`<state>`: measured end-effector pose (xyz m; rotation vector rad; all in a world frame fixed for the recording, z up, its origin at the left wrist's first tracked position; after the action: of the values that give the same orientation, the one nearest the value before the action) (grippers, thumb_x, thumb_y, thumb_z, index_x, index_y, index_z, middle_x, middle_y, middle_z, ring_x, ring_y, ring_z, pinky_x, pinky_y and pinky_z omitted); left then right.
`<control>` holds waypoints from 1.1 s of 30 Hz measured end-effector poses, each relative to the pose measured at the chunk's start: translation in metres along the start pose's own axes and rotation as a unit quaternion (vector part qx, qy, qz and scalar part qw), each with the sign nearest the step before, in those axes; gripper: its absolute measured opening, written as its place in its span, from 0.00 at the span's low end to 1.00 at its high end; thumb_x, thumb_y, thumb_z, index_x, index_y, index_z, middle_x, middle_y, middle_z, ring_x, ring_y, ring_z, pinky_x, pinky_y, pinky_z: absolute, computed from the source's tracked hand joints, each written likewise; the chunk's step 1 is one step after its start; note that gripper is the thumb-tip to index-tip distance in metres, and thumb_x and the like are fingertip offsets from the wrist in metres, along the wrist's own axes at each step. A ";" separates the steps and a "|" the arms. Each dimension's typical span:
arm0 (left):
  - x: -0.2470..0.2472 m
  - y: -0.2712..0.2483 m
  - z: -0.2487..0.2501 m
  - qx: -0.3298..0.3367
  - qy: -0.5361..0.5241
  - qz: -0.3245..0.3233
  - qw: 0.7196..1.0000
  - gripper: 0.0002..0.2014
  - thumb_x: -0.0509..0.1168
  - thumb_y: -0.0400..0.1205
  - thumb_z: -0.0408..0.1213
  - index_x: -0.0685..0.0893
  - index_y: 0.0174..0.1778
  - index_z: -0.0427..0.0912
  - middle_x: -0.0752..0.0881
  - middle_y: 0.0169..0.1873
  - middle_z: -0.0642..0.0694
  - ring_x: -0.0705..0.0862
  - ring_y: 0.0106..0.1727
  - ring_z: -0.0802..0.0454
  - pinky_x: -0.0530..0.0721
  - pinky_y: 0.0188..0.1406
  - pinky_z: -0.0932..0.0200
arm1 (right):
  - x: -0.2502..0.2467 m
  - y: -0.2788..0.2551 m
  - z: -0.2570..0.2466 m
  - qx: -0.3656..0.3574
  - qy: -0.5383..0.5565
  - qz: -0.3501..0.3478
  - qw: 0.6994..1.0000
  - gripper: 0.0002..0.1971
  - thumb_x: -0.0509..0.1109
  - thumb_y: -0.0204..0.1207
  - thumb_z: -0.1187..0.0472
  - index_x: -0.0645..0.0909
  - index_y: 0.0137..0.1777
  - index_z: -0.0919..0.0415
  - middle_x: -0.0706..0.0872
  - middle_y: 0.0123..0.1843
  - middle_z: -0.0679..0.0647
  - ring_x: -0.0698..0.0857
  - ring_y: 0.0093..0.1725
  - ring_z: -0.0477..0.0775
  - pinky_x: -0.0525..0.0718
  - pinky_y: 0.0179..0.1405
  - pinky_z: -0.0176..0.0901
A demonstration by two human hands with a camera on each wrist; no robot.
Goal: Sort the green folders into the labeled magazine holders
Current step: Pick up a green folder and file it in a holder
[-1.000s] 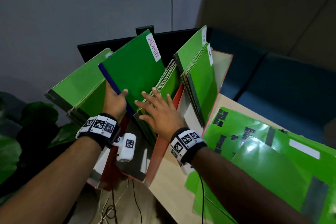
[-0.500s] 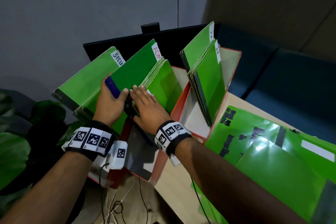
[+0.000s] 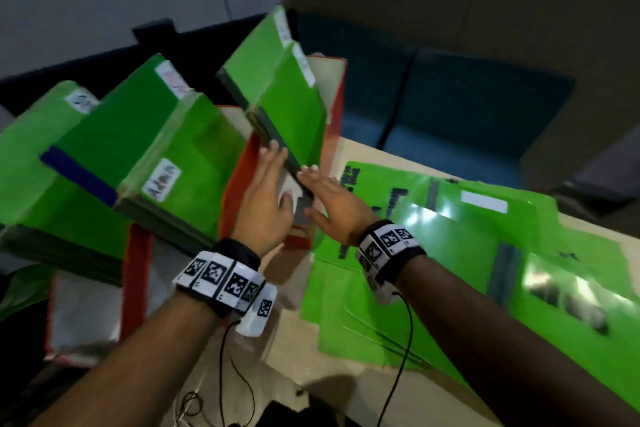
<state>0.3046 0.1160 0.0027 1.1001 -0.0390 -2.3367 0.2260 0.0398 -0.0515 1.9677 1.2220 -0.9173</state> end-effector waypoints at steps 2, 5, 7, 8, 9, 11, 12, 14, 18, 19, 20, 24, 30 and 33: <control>0.058 -0.006 0.015 0.027 -0.017 -0.077 0.997 0.31 0.63 0.79 0.24 0.67 0.80 0.42 0.59 0.83 0.48 0.54 0.84 0.55 0.48 0.77 0.74 | -0.011 -0.046 0.051 0.080 -0.020 0.004 0.997 0.32 0.67 0.79 0.63 0.61 0.82 0.61 0.61 0.84 0.58 0.55 0.84 0.56 0.54 0.83 0.53; 0.143 -0.026 0.028 0.033 -0.002 -0.196 0.980 0.30 0.67 0.78 0.26 0.71 0.77 0.43 0.63 0.82 0.44 0.59 0.83 0.48 0.52 0.80 0.64 | -0.023 -0.125 0.114 0.200 -0.067 -0.018 0.977 0.31 0.66 0.81 0.60 0.61 0.82 0.58 0.61 0.84 0.55 0.56 0.84 0.56 0.57 0.82 0.54; 0.190 -0.044 0.038 0.050 0.020 -0.272 0.961 0.29 0.68 0.79 0.28 0.71 0.78 0.45 0.61 0.83 0.45 0.58 0.84 0.48 0.50 0.80 0.63 | -0.029 -0.177 0.143 0.264 -0.091 -0.035 0.959 0.30 0.65 0.81 0.58 0.61 0.82 0.57 0.62 0.84 0.54 0.57 0.84 0.55 0.58 0.81 0.49; 0.211 -0.053 0.043 0.064 0.033 -0.306 0.949 0.29 0.68 0.80 0.30 0.71 0.78 0.46 0.61 0.83 0.47 0.57 0.84 0.49 0.48 0.78 0.65 | -0.032 -0.201 0.156 0.294 -0.100 -0.040 0.950 0.30 0.65 0.82 0.57 0.61 0.82 0.56 0.62 0.84 0.53 0.58 0.83 0.55 0.59 0.80 0.49; 0.230 -0.063 0.048 0.078 0.045 -0.337 0.937 0.29 0.68 0.80 0.31 0.70 0.78 0.47 0.60 0.83 0.48 0.56 0.84 0.49 0.47 0.76 0.66 | -0.034 -0.225 0.167 0.324 -0.107 -0.045 0.939 0.29 0.65 0.82 0.57 0.62 0.81 0.55 0.62 0.83 0.53 0.59 0.83 0.55 0.61 0.80 0.50; 0.260 -0.081 0.059 0.098 0.056 -0.388 0.915 0.31 0.69 0.80 0.33 0.70 0.79 0.49 0.61 0.83 0.49 0.56 0.84 0.49 0.47 0.75 0.67 | -0.036 -0.268 0.183 0.376 -0.113 -0.051 0.918 0.28 0.65 0.81 0.56 0.63 0.81 0.56 0.63 0.83 0.54 0.61 0.82 0.56 0.64 0.79 0.52; 0.273 -0.090 0.065 0.109 0.060 -0.409 0.904 0.32 0.71 0.79 0.34 0.70 0.79 0.49 0.61 0.83 0.50 0.56 0.84 0.50 0.48 0.76 0.67 | -0.036 -0.288 0.188 0.397 -0.114 -0.052 0.909 0.28 0.65 0.81 0.57 0.64 0.80 0.56 0.64 0.83 0.55 0.63 0.81 0.57 0.65 0.78 0.51; 0.297 -0.113 0.078 0.149 0.089 -0.451 0.876 0.36 0.74 0.76 0.38 0.68 0.80 0.52 0.61 0.83 0.50 0.55 0.84 0.50 0.49 0.80 0.61 | -0.036 -0.322 0.196 0.434 -0.114 -0.046 0.893 0.27 0.65 0.80 0.57 0.66 0.79 0.58 0.66 0.81 0.57 0.69 0.78 0.60 0.69 0.74 0.51; 0.335 -0.177 0.085 0.232 0.214 -0.541 0.779 0.51 0.78 0.70 0.49 0.53 0.84 0.58 0.48 0.85 0.54 0.44 0.85 0.50 0.51 0.80 0.28 | -0.020 -0.368 0.201 0.488 -0.086 -0.067 0.866 0.28 0.67 0.79 0.54 0.65 0.78 0.58 0.62 0.82 0.58 0.72 0.75 0.63 0.74 0.72 0.56; 0.340 -0.188 0.082 0.231 0.233 -0.553 0.766 0.53 0.77 0.70 0.49 0.49 0.84 0.58 0.43 0.85 0.55 0.41 0.85 0.50 0.50 0.77 0.23 | -0.014 -0.374 0.201 0.491 -0.070 -0.078 0.865 0.29 0.67 0.79 0.53 0.65 0.79 0.57 0.60 0.83 0.57 0.71 0.76 0.63 0.73 0.73 0.56; 0.343 -0.195 0.080 0.225 0.245 -0.558 0.760 0.53 0.77 0.71 0.48 0.46 0.85 0.58 0.40 0.85 0.55 0.38 0.85 0.49 0.50 0.75 0.20 | -0.008 -0.378 0.199 0.487 -0.055 -0.085 0.868 0.30 0.68 0.79 0.53 0.64 0.79 0.57 0.58 0.84 0.56 0.70 0.77 0.62 0.72 0.74 0.55; 0.341 -0.201 0.068 0.181 0.246 -0.556 0.773 0.53 0.75 0.74 0.45 0.42 0.84 0.59 0.35 0.84 0.58 0.37 0.85 0.51 0.51 0.71 0.15 | 0.007 -0.379 0.183 0.433 -0.050 -0.099 0.895 0.36 0.71 0.76 0.48 0.62 0.81 0.55 0.53 0.85 0.52 0.61 0.82 0.59 0.65 0.80 0.53; 0.324 -0.197 0.046 0.083 0.225 -0.543 0.805 0.50 0.72 0.75 0.54 0.43 0.84 0.62 0.31 0.82 0.59 0.39 0.85 0.51 0.52 0.73 0.18 | 0.038 -0.361 0.152 0.311 -0.112 -0.186 0.925 0.46 0.72 0.72 0.38 0.54 0.84 0.52 0.47 0.87 0.51 0.49 0.85 0.54 0.51 0.83 0.58; 0.317 -0.188 0.040 0.063 0.220 -0.537 0.812 0.47 0.71 0.76 0.52 0.46 0.84 0.63 0.32 0.83 0.57 0.39 0.85 0.51 0.54 0.73 0.18 | 0.044 -0.351 0.146 0.298 -0.140 -0.201 0.923 0.44 0.72 0.74 0.44 0.52 0.84 0.52 0.45 0.87 0.50 0.47 0.85 0.53 0.51 0.82 0.63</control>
<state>0.0257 0.1119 -0.2411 2.0933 0.8154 -2.9126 -0.1151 0.0710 -0.2221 1.9405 1.2982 -1.8969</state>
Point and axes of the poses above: each hand's wrist, its own y-axis towards the middle knuckle, its own x-axis out of the palm, z = x × y, the point moved 9 cm from there along y, towards the middle knuckle
